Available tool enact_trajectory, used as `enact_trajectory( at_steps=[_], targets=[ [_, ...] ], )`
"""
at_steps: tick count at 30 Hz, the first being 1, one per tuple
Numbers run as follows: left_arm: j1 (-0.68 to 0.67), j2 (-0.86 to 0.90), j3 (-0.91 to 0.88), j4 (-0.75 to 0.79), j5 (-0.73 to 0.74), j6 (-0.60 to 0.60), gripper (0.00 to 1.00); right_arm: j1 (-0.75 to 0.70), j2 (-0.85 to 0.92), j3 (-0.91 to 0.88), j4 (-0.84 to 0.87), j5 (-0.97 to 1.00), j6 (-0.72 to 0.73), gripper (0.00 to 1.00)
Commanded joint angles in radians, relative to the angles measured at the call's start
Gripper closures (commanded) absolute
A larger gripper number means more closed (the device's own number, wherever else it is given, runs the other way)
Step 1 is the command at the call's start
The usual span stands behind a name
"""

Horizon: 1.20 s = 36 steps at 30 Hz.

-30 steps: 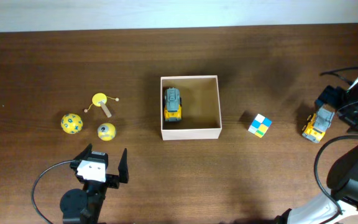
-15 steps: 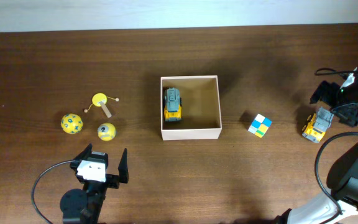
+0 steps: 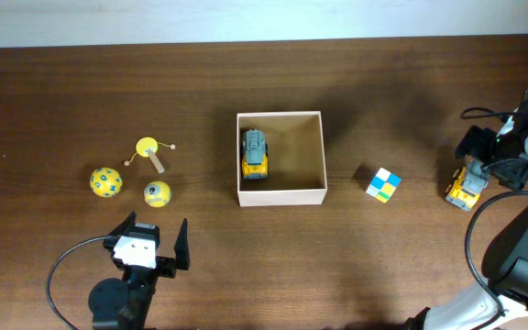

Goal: Pack container
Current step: 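Lower the right gripper onto the yellow-and-grey truck at right and grasp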

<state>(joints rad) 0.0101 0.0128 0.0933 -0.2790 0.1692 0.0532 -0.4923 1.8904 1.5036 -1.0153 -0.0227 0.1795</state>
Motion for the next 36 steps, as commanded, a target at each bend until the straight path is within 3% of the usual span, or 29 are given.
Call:
enact_trajectory(
  at_steps=[1,18,36],
  targets=[
    [0.006,-0.008,-0.006,0.002,0.010,0.016,0.01,-0.004,-0.003,-0.047,0.026,0.031,-0.006,0.04],
    [0.006,-0.008,-0.005,0.002,0.010,0.016,0.01,-0.004,-0.002,-0.185,0.171,0.031,0.019,0.05],
    [0.006,-0.008,-0.005,0.002,0.010,0.016,0.01,-0.003,0.031,-0.190,0.231,0.030,0.019,0.08]
  ],
)
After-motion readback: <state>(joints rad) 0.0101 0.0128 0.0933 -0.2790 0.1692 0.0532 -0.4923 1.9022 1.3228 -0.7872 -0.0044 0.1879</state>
